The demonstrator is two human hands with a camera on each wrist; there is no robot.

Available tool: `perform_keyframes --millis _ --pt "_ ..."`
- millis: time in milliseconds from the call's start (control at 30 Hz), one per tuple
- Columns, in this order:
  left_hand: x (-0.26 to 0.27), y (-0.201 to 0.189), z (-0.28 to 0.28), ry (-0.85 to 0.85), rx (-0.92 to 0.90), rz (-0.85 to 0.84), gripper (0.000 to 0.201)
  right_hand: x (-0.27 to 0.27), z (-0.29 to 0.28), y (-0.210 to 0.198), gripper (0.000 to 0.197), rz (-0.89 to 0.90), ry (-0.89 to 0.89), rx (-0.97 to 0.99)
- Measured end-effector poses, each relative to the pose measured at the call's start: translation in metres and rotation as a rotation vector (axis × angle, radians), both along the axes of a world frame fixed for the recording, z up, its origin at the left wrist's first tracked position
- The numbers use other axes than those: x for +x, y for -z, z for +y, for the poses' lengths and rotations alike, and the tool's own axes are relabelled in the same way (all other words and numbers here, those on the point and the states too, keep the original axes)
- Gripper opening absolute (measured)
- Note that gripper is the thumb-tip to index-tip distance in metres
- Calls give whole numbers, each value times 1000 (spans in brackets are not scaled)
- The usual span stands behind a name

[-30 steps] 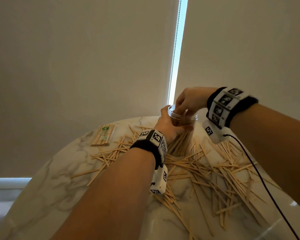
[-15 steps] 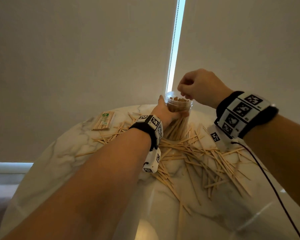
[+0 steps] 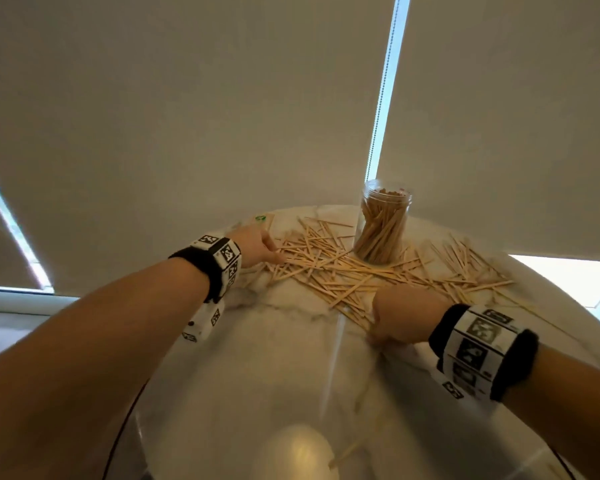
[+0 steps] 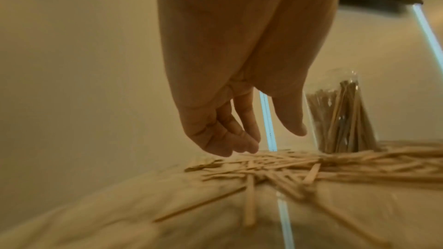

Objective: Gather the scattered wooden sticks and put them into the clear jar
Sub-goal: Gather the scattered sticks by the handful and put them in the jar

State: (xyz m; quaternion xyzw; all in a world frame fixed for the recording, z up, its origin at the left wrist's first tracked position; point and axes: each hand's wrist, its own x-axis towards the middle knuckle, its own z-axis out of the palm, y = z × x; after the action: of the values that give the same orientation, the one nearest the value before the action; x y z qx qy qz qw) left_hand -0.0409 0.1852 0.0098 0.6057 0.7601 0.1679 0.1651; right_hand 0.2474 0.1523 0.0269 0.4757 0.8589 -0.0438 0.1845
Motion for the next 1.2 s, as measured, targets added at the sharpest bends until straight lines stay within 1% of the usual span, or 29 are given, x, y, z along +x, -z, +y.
perform_keyframes --millis 67,167,233,333,400,500,567,600,667,767,833,867,933,1000,1133,1167,1200 --pt "-11 3 -14 -50 -61 52 49 -2 -4 -2 27 6 25 -7" --pt "-10 11 -21 -128 -117 160 73 -3 -10 -6 34 -25 45 22" --pt "-2 18 -19 -170 -158 233 87 -2 -12 -4 32 -18 76 37" --pt "18 22 -16 -184 -180 316 93 -2 -11 5 29 26 120 43" --pt "31 20 -12 -202 -189 324 102 0 -9 13 28 32 129 44" --pt "38 17 3 -265 -218 282 125 3 -7 18 31 68 119 61" --pt "43 18 12 -210 -263 307 132 6 -5 18 31 86 118 42" --pt "45 19 16 -160 -285 313 129 7 -3 17 30 102 123 16" --pt "55 20 22 -87 -288 322 111 11 2 17 26 140 145 -37" --pt "74 19 22 -14 -248 383 85 17 9 17 13 163 180 -76" --pt "85 21 20 18 -234 417 69 19 14 16 15 146 196 -82" --pt "89 23 17 9 -241 435 68 20 15 15 18 139 205 -82" --pt "96 24 9 -23 -246 488 72 23 19 12 23 151 232 -85" --pt "100 23 -2 -13 -249 507 71 27 22 10 21 190 257 -95" --pt "108 21 -24 30 -217 408 62 30 17 5 16 252 274 -74" --pt "111 21 -30 32 -206 381 63 30 15 3 15 261 273 -63" --pt "113 23 -36 39 -205 356 68 29 14 2 15 265 273 -51"
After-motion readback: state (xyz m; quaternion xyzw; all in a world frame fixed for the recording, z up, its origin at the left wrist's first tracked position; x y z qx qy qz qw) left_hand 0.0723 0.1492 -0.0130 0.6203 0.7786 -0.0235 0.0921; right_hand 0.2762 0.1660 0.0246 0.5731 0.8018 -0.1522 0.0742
